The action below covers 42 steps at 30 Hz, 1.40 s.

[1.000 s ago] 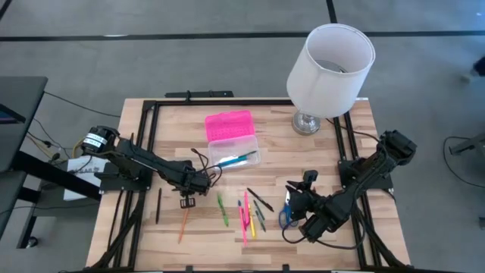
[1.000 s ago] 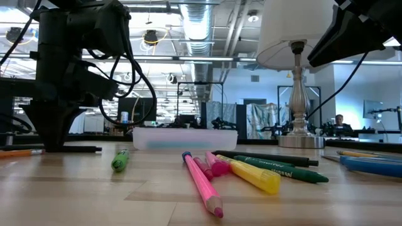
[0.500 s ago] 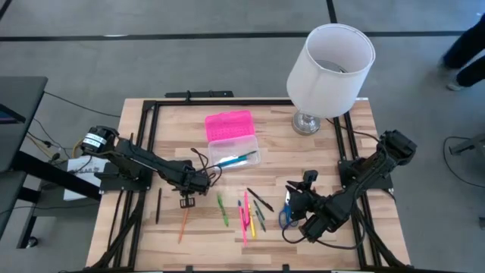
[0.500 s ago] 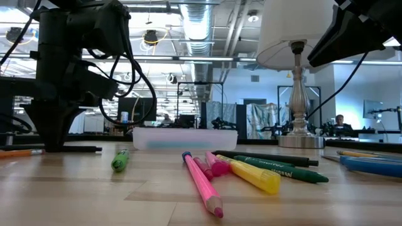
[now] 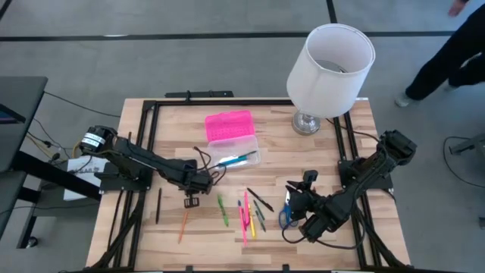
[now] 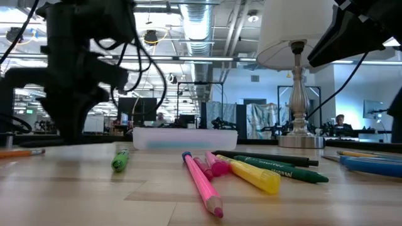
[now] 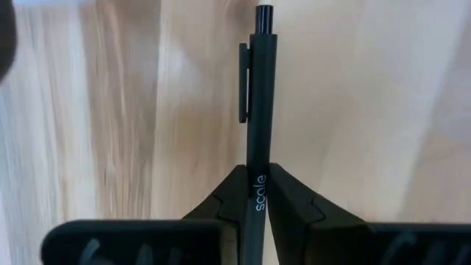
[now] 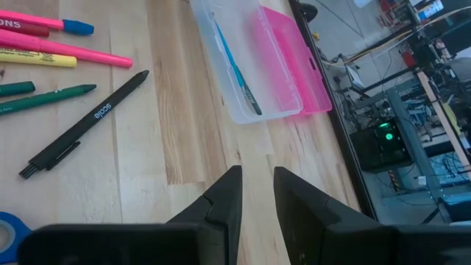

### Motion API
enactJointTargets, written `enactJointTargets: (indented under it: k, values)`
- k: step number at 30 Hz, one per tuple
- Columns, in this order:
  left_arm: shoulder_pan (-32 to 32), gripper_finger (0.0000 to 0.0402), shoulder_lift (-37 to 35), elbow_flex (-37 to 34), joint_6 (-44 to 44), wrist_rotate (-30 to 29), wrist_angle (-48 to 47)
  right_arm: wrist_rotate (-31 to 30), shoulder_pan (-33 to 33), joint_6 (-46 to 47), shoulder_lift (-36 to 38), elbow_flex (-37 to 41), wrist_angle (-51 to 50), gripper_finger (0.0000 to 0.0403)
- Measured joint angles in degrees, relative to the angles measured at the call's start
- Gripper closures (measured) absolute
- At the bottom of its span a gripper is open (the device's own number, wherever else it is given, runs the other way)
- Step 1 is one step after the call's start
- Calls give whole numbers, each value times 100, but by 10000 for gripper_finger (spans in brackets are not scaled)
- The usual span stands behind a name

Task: Pick & place school supplies into a supply box
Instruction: Put the black pen into the pink supply box

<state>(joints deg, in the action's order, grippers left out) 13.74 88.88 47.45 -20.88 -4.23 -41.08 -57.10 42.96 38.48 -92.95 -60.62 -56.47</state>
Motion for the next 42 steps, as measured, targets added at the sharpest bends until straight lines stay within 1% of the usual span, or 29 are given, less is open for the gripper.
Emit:
enactJointTargets:
  k: [3,5,7,11,14,18,21,23,25,28,30,37,40,42]
  values:
    - [4,372,0,328,295,-11,6,0,-43,0,0,0,0,328]
    - [4,372,-2,598,578,-208,19,0,-77,-1,0,0,0,328]
    - [6,373,-4,863,827,-617,25,0,-106,0,0,0,1,328]
    - [-91,370,-11,1291,1299,-1668,132,0,-111,-1,0,0,0,328]
    - [-318,369,-11,1434,1652,-2056,635,0,-111,0,0,0,0,328]
    - [-782,369,32,1440,1873,-1981,1668,0,-111,-1,0,0,-1,328]
    - [-1109,366,211,1442,1873,-1735,2174,0,-111,0,0,0,-4,328]
    - [-1324,366,358,1442,1842,-1476,2153,2,-111,0,-2,0,-2,328]
    - [-1499,367,491,1441,1735,-1356,2089,3,-111,0,-11,-2,-8,328]
    - [-1633,367,623,1431,1610,-1636,2007,4,-111,-2,-15,-2,-15,328]
    - [-1669,367,675,1452,1592,-1747,2115,4,-111,0,-15,-2,-13,328]
    - [-1712,364,696,1440,1602,-1662,1997,4,-111,-2,-15,-2,-6,328]
    - [-1712,354,695,1440,1602,-1685,1929,4,-111,-4,-15,-2,-7,328]
    - [-1712,340,695,1440,1604,-1737,1876,6,-111,-4,-15,-2,-7,328]
